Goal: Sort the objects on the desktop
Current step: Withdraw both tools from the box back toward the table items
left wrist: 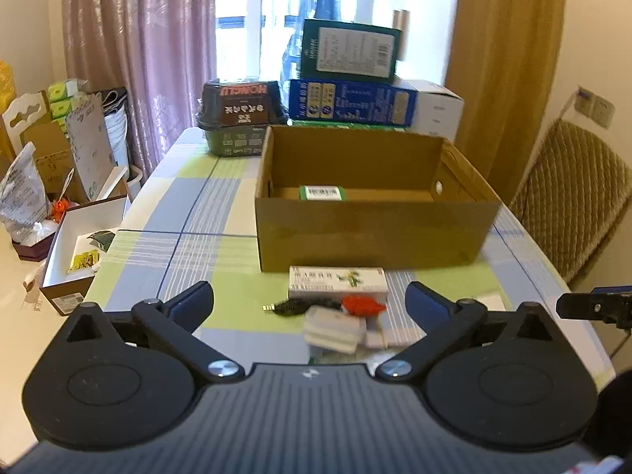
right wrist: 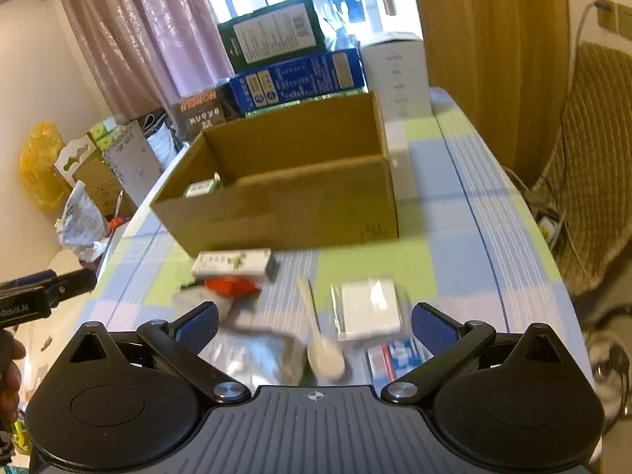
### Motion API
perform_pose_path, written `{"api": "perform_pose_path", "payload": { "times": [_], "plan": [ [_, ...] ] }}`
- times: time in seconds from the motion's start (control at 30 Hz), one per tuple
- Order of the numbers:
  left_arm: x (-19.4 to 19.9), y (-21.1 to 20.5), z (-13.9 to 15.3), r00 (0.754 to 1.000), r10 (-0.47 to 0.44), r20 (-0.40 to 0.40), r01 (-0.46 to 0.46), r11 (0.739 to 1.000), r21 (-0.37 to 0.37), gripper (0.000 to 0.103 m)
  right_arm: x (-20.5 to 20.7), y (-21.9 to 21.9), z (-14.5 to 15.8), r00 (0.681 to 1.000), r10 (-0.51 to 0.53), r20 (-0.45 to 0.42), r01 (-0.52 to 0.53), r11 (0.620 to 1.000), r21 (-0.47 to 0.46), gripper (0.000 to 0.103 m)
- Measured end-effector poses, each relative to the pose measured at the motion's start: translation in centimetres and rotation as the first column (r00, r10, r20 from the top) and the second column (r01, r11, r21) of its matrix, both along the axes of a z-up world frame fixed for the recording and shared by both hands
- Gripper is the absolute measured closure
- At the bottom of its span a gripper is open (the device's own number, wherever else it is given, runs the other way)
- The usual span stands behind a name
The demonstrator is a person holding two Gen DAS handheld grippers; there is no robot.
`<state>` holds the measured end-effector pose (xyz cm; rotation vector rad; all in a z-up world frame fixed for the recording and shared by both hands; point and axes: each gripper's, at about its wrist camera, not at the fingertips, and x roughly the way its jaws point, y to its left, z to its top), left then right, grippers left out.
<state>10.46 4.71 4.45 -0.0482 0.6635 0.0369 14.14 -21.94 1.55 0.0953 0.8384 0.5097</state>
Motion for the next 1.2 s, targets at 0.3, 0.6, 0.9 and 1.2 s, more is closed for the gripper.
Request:
{"api": "perform_pose_path", "payload": {
  "times": [0.3, 0.6, 0.9, 1.2],
  "plan": [
    [-3.2, -2.3, -1.3, 0.992, -0.124, -0.04, 0.125, 0.992, 0.035, 0.002, -4.7, -2.7, -1.7, 1.0, -0.008, -0.027, 0.006, 0.998, -0.057, 0.002],
    [-4.4, -3.7, -3.2, 0.974, -0.212, -0.084, 0.213, 0.977, 0.004, 0.002, -6.1, -4.4, -3.1, 0.998, -0.038, -0.045, 0.033, 0.995, -0.094, 0.002],
    [-4.1, -4.3, -4.4, 0.958, -0.263, -0.113, 0.266, 0.964, 0.011, 0.002, -5.5, -3.8, -4.2, 0.999, -0.014, -0.049, 0.007, 0.991, -0.135, 0.002],
    [-1.9, -5.5, -5.7, 0.841, -0.509, -0.182, 0.533, 0.838, 0.117, 0.002, -3.5, -2.6, -5.4, 0.991, 0.119, -0.062, -0.129, 0.971, -0.202, 0.002]
  ]
}}
